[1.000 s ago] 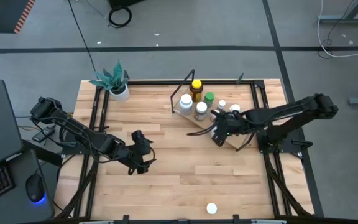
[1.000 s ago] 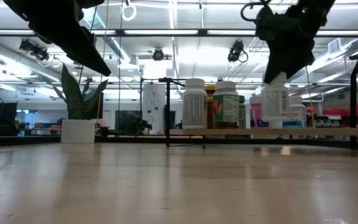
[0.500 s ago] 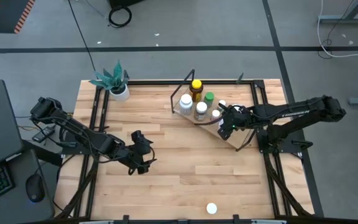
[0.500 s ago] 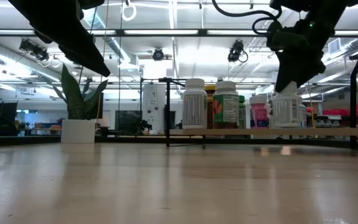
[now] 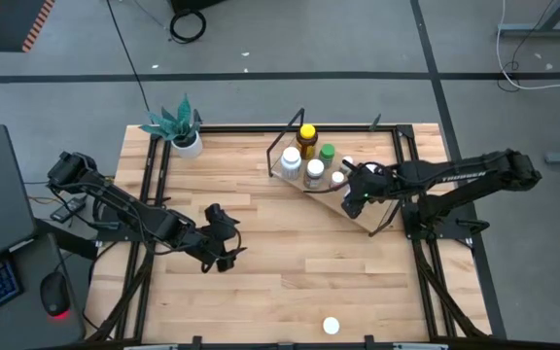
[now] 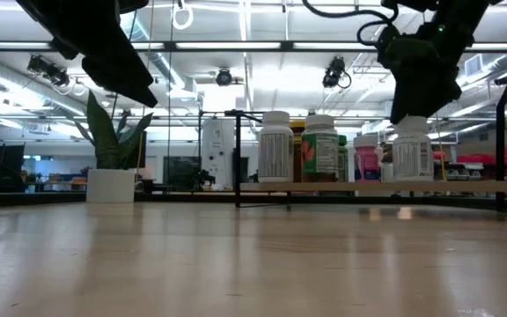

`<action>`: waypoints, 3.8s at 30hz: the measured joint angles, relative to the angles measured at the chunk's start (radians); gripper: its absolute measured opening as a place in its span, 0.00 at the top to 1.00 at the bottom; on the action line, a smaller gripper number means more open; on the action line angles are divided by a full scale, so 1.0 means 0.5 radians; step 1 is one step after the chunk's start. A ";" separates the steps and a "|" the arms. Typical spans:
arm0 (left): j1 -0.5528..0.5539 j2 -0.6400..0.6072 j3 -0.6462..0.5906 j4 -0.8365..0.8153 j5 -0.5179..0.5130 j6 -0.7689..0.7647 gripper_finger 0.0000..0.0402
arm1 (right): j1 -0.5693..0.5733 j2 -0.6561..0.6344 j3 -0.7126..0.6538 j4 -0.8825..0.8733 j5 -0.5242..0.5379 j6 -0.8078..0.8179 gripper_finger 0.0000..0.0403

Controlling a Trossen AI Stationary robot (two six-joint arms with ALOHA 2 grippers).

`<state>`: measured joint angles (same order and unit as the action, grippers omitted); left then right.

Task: Pick and place medicine bottles onto shelf by color
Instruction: Put the white and green pill bottle on the shelf, then put the orange pill bottle on the shelf

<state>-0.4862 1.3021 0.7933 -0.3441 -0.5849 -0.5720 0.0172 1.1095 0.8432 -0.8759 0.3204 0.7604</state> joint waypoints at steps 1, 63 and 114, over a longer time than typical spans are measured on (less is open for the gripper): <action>0.000 0.000 0.000 0.008 0.001 -0.016 0.04 | 0.000 0.000 0.017 -0.002 0.001 -0.018 0.27; -0.154 0.231 0.001 0.874 -0.536 -0.175 0.04 | 1.431 1.478 1.308 0.091 -0.635 1.254 0.09; -0.077 0.240 0.001 1.007 -0.444 -0.129 0.04 | 1.423 1.478 1.320 0.848 -0.194 -0.243 0.25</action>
<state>-0.5245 1.4220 0.7937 0.1596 -0.8070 -0.6364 0.7286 1.8484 1.5032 -0.4519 0.2234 0.6391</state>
